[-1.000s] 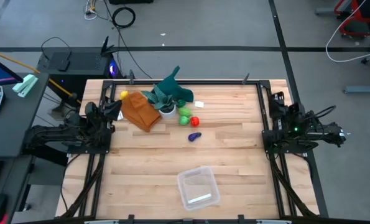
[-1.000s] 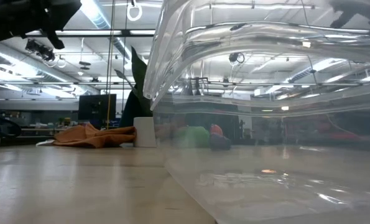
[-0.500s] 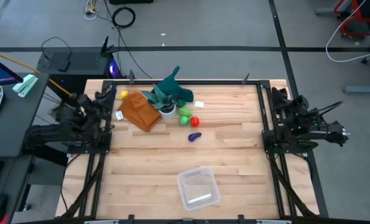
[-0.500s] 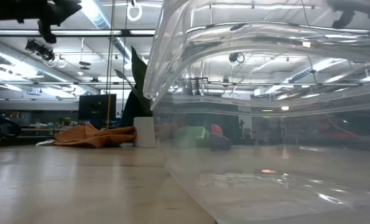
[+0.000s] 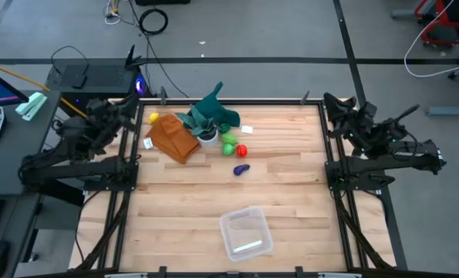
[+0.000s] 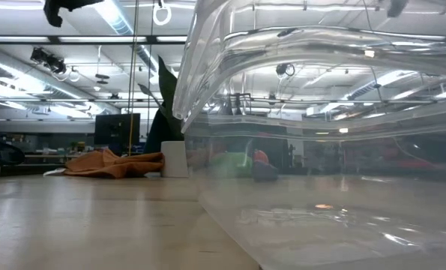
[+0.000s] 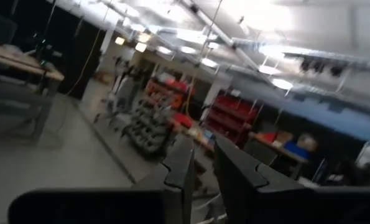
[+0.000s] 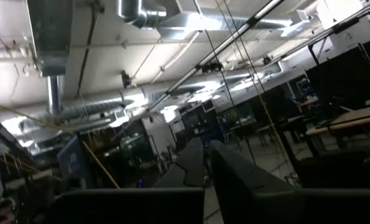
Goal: Pick and placing Produce into tupperware
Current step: Put the lemon into the transparent bin
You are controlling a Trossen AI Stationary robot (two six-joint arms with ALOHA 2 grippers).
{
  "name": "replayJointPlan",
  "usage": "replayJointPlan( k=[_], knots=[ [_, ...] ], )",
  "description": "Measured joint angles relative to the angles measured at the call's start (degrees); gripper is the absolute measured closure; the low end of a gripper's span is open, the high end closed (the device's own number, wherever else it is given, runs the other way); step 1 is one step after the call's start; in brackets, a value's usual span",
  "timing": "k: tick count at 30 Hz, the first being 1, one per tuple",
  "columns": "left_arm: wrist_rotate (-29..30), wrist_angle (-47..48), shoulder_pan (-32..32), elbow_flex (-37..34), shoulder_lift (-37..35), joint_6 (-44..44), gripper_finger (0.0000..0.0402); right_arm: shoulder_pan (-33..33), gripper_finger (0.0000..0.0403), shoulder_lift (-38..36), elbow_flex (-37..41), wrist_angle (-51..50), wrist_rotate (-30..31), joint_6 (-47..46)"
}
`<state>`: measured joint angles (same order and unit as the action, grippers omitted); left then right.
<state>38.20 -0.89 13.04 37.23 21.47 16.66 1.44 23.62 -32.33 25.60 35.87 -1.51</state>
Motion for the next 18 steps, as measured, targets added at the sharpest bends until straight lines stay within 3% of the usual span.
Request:
replayJointPlan(
  k=[5, 15, 18],
  knots=[
    [-4.6, 4.3, 2.3, 7.0, 7.2, 0.5, 0.0334, 1.0, 0.0403, 2.9, -7.4, -8.0, 0.0, -2.6],
    [-27.6, 5.5, 9.9, 20.0, 20.8, -2.3, 0.0346, 4.3, 0.0403, 7.8, -20.2, -27.2, -9.5, -6.5],
    [-37.6, 6.2, 13.1, 23.5, 24.4, -1.7, 0.0349, 5.3, 0.0403, 10.1, -23.6, -30.5, -13.3, -6.7]
  ],
)
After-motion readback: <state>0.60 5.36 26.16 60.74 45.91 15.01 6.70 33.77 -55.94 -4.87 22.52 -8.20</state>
